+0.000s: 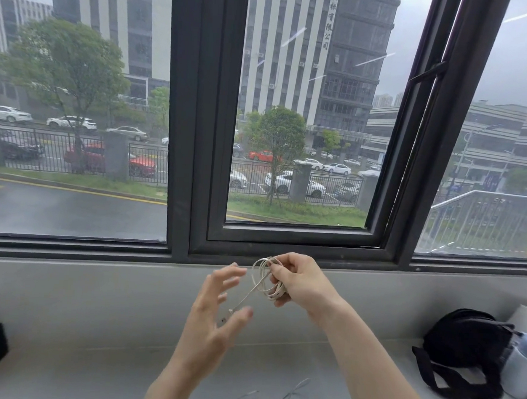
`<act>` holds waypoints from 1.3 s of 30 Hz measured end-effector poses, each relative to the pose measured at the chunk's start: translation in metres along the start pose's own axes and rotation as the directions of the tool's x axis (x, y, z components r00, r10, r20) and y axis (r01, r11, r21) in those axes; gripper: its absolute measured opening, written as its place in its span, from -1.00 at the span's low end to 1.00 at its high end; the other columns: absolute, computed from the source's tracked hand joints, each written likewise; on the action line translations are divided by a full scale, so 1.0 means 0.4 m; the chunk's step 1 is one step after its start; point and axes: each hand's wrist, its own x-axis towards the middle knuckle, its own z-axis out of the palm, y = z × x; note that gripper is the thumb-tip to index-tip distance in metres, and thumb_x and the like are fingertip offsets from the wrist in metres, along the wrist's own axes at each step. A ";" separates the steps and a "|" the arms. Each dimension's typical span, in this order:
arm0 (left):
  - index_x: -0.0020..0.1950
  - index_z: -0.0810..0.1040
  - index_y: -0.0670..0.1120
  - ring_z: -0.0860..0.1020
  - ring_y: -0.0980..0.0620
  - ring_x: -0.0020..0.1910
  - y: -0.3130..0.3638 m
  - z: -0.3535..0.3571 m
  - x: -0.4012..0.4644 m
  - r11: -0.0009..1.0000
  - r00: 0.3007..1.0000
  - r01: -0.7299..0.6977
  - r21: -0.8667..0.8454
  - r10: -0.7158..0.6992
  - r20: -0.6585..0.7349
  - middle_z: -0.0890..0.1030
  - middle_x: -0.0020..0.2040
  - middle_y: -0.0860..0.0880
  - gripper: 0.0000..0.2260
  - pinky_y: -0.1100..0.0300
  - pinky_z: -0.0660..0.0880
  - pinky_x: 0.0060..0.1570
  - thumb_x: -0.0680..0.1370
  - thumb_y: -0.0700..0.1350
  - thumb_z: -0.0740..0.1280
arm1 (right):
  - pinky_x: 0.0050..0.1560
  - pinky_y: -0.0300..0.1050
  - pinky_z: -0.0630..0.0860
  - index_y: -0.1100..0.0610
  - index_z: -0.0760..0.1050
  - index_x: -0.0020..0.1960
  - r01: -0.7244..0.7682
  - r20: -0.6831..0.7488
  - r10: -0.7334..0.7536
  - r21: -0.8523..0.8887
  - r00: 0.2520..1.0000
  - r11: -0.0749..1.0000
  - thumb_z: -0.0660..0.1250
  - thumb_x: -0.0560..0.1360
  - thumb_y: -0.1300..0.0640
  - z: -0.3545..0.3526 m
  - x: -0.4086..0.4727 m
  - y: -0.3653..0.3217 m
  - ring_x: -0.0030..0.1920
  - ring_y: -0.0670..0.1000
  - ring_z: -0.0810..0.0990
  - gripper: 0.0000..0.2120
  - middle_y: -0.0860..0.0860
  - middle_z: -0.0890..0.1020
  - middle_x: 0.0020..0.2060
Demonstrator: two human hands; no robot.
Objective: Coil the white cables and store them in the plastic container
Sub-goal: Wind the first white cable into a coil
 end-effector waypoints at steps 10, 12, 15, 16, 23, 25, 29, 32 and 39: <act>0.21 0.55 0.04 0.72 -0.04 -0.04 -0.027 0.065 0.015 0.864 0.905 0.424 -0.271 -0.410 0.112 0.76 -0.03 -0.09 -0.72 0.17 0.63 -0.07 0.54 -0.17 0.46 | -0.17 0.00 0.69 0.19 0.56 0.21 -0.090 0.225 0.052 0.161 0.973 0.983 0.32 0.64 0.18 -0.032 -0.069 0.092 -0.12 0.09 0.72 -0.83 0.22 0.74 -0.01; 0.20 0.56 -0.01 0.72 -0.04 -0.02 -0.040 0.081 0.001 0.829 0.884 0.468 -0.306 -0.441 0.155 0.76 -0.02 -0.08 -0.73 0.12 0.64 -0.01 0.53 -0.17 0.47 | -0.08 0.05 0.70 0.20 0.55 0.22 -0.121 0.242 0.076 0.181 0.967 0.976 0.32 0.64 0.17 -0.044 -0.080 0.125 -0.07 0.11 0.72 -0.81 0.19 0.74 -0.04; 0.21 0.54 -0.11 0.72 -0.13 0.02 -0.066 0.110 -0.025 0.794 0.861 0.509 -0.333 -0.463 0.213 0.76 0.00 -0.14 -0.74 0.00 0.64 0.11 0.54 -0.18 0.46 | 0.07 0.10 0.64 0.24 0.52 0.25 -0.166 0.275 0.096 0.243 0.957 0.956 0.30 0.64 0.20 -0.058 -0.095 0.184 -0.03 0.12 0.68 -0.79 0.17 0.70 -0.07; 0.21 0.53 -0.13 0.72 -0.15 0.01 -0.073 0.122 -0.034 0.784 0.856 0.518 -0.342 -0.467 0.224 0.75 -0.01 -0.16 -0.73 -0.02 0.64 0.11 0.54 -0.19 0.46 | 0.07 0.09 0.63 0.24 0.53 0.24 -0.180 0.284 0.100 0.270 0.953 0.946 0.30 0.64 0.21 -0.063 -0.102 0.204 -0.01 0.14 0.66 -0.80 0.19 0.68 -0.05; 0.16 0.46 -0.12 0.68 -0.08 -0.17 -0.119 0.217 -0.099 0.791 0.822 0.567 -0.229 -0.524 0.223 0.75 -0.10 -0.19 -0.78 0.02 0.58 -0.11 0.58 -0.15 0.41 | -0.02 0.04 0.62 0.25 0.58 0.20 -0.289 0.299 0.199 0.297 0.933 0.910 0.32 0.63 0.22 -0.087 -0.145 0.339 -0.06 0.12 0.65 -0.82 0.23 0.61 -0.02; 0.15 0.44 -0.07 0.67 -0.03 -0.22 -0.141 0.249 -0.121 0.790 0.807 0.585 -0.181 -0.547 0.222 0.74 -0.10 -0.18 -0.82 0.00 0.55 -0.18 0.60 -0.11 0.38 | 0.02 0.06 0.61 0.27 0.58 0.23 -0.305 0.308 0.217 0.275 0.926 0.912 0.35 0.61 0.19 -0.098 -0.160 0.374 -0.03 0.11 0.68 -0.77 0.21 0.67 -0.01; 0.17 0.46 -0.07 0.68 0.02 -0.22 -0.173 0.315 -0.163 0.732 0.764 0.645 -0.221 -0.610 0.211 0.74 -0.17 -0.05 -0.87 0.16 0.60 -0.17 0.65 -0.08 0.28 | 0.02 0.02 0.64 0.28 0.54 0.28 -0.339 0.346 0.233 0.286 0.909 0.896 0.41 0.58 0.20 -0.129 -0.183 0.436 -0.01 0.15 0.68 -0.69 0.35 0.67 -0.01; 0.19 0.46 -0.17 0.62 0.05 -0.31 -0.186 0.362 -0.188 0.629 0.721 0.677 -0.383 -0.672 0.170 0.67 -0.33 0.01 -0.86 0.10 0.56 -0.13 0.67 -0.15 0.24 | -0.01 -0.02 0.63 0.26 0.54 0.27 -0.365 0.366 0.262 0.248 0.893 0.897 0.43 0.57 0.20 -0.154 -0.196 0.470 -0.03 0.12 0.68 -0.70 0.24 0.69 -0.04; 0.23 0.44 -0.09 0.48 0.03 -0.42 -0.177 0.419 -0.196 0.300 0.614 0.623 -0.722 -0.760 0.214 0.50 -0.34 -0.03 -0.81 0.07 0.39 -0.21 0.63 -0.23 0.27 | -0.08 -0.05 0.60 0.28 0.58 0.21 -0.354 0.330 0.272 0.223 0.904 0.908 0.38 0.59 0.23 -0.192 -0.179 0.513 -0.16 0.04 0.69 -0.78 0.09 0.72 -0.22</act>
